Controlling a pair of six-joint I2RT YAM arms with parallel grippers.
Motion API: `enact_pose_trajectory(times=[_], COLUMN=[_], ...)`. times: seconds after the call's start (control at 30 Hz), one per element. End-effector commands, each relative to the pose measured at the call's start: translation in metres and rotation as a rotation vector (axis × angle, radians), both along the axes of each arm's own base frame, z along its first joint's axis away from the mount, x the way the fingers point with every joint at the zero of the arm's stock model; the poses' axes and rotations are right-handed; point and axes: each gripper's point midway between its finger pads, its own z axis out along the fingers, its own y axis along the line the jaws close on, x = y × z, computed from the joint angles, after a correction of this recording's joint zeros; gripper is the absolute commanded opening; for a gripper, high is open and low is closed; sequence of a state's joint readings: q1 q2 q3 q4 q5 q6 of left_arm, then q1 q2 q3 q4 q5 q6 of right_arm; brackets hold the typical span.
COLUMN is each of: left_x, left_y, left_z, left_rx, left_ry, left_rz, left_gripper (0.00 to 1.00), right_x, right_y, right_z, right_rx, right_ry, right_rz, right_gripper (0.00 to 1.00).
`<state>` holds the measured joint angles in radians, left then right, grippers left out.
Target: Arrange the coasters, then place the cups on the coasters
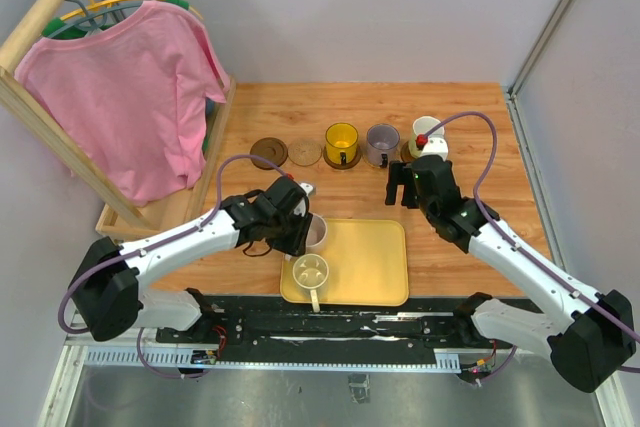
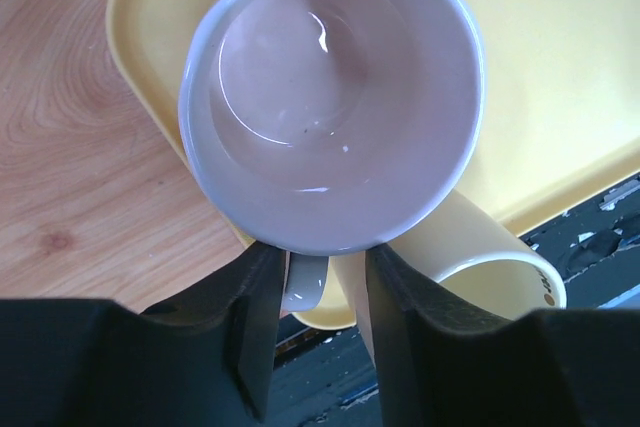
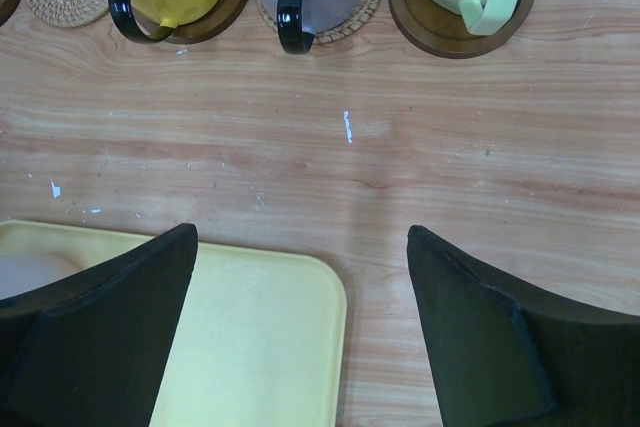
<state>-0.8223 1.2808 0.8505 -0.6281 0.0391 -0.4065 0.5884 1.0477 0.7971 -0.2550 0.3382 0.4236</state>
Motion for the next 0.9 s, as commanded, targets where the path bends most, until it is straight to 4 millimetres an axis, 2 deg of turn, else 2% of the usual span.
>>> enact_pose_trajectory(times=[0.0, 0.1, 0.67, 0.73, 0.87], left_x=[-0.001, -0.003, 0.001, 0.001, 0.002], left_y=[-0.013, -0.011, -0.012, -0.011, -0.009], left_z=[-0.004, -0.009, -0.026, -0.028, -0.030], left_rx=[-0.042, -0.033, -0.037, -0.038, -0.035], left_ry=[-0.003, 0.000, -0.018, -0.020, -0.029], left_rz=[-0.014, -0.006, 0.019, 0.024, 0.034], left_gripper=[0.41, 0.38, 0.38, 0.35, 0.20], right_x=[0.001, 0.001, 0.002, 0.002, 0.001], right_y=[-0.002, -0.001, 0.003, 0.004, 0.004], right_z=[-0.005, -0.005, -0.007, -0.007, -0.009], right_rx=[0.021, 0.022, 0.031, 0.033, 0.031], right_ry=[0.009, 0.011, 0.021, 0.021, 0.026], right_rz=[-0.013, -0.011, 0.005, 0.008, 0.005], right_gripper=[0.87, 0.86, 0.85, 0.84, 0.84])
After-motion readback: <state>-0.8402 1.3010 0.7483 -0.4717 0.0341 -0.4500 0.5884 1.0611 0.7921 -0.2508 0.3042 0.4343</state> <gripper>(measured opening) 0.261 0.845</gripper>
